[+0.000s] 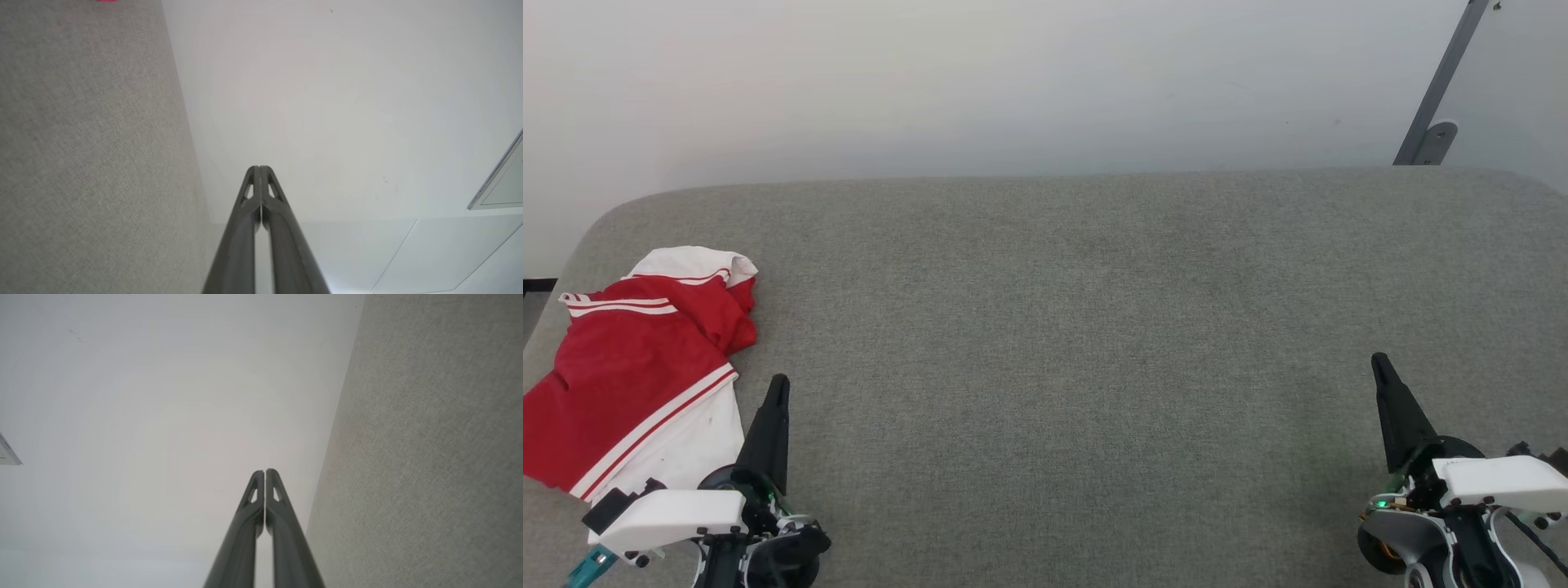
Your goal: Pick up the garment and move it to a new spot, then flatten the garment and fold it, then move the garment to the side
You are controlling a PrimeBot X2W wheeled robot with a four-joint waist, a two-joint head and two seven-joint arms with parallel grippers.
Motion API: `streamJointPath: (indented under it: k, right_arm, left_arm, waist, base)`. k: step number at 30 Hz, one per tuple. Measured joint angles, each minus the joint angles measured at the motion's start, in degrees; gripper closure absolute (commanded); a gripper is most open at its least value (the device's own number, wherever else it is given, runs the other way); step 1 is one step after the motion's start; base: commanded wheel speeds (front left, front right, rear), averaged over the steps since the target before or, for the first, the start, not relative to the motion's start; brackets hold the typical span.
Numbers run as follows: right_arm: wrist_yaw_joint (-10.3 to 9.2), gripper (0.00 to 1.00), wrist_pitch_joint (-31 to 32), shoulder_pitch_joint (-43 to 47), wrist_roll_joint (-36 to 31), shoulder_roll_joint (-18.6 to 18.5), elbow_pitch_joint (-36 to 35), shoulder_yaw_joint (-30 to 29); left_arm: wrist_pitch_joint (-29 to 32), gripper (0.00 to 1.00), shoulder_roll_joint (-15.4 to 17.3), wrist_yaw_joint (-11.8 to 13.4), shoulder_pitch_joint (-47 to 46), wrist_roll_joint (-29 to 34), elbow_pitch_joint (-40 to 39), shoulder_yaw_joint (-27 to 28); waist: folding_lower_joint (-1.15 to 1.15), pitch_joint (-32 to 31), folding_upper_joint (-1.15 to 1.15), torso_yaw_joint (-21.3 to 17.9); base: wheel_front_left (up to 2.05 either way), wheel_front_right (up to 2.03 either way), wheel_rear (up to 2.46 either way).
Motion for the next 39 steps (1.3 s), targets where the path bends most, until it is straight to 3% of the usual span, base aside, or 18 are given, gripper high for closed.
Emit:
streamJointPath:
  k: [39]
  right_arm:
    - [0.00, 1.00, 0.0, 0.0, 0.0, 0.0, 0.0, 0.0]
  left_arm:
    - [0.0, 1.00, 0.0, 0.0, 0.0, 0.0, 0.0, 0.0]
  waist:
    - [0.00, 0.0, 0.00, 0.0]
  base:
    - [0.00, 0.00, 0.00]
